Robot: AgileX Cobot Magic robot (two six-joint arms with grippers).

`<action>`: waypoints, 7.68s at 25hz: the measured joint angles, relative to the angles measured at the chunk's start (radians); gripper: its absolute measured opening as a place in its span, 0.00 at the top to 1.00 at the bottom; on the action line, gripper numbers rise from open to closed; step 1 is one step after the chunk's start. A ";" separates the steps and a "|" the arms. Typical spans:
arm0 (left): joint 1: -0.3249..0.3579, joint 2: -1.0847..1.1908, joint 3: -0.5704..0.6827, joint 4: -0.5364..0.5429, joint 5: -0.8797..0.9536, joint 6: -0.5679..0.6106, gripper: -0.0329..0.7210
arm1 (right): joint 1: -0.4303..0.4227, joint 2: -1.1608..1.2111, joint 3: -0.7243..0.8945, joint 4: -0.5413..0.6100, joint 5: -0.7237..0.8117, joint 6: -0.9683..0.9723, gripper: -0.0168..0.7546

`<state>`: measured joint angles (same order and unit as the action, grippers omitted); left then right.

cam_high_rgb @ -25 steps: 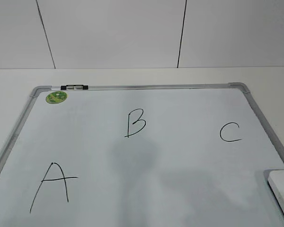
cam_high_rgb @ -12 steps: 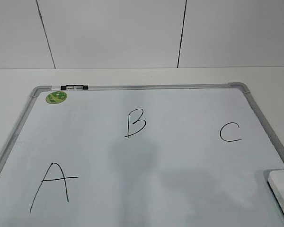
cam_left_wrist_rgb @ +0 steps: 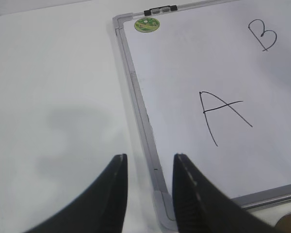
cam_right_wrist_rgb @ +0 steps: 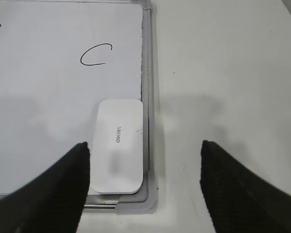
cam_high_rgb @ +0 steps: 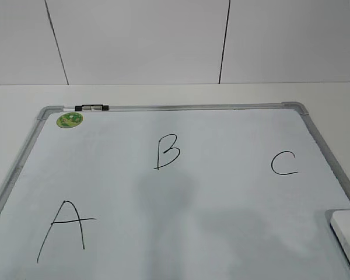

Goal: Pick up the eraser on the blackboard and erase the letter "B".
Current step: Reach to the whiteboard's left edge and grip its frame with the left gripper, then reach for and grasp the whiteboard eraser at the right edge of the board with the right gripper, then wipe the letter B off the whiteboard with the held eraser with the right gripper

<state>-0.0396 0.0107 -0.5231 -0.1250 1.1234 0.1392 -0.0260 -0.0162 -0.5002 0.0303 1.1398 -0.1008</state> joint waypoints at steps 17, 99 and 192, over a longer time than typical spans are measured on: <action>0.000 0.470 -0.145 -0.036 0.004 -0.056 0.64 | 0.000 0.335 -0.036 0.072 0.035 0.090 0.24; 0.000 1.962 -0.767 -0.010 -0.148 -0.070 0.93 | 0.000 0.849 -0.211 0.081 0.094 0.112 0.24; 0.000 1.962 -0.769 -0.010 -0.138 -0.070 0.93 | 0.105 1.535 -0.259 0.047 -0.134 0.142 0.18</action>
<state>-0.0396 1.9727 -1.2918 -0.1350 0.9849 0.0688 0.0793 1.5186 -0.7590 0.0769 1.0055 0.0415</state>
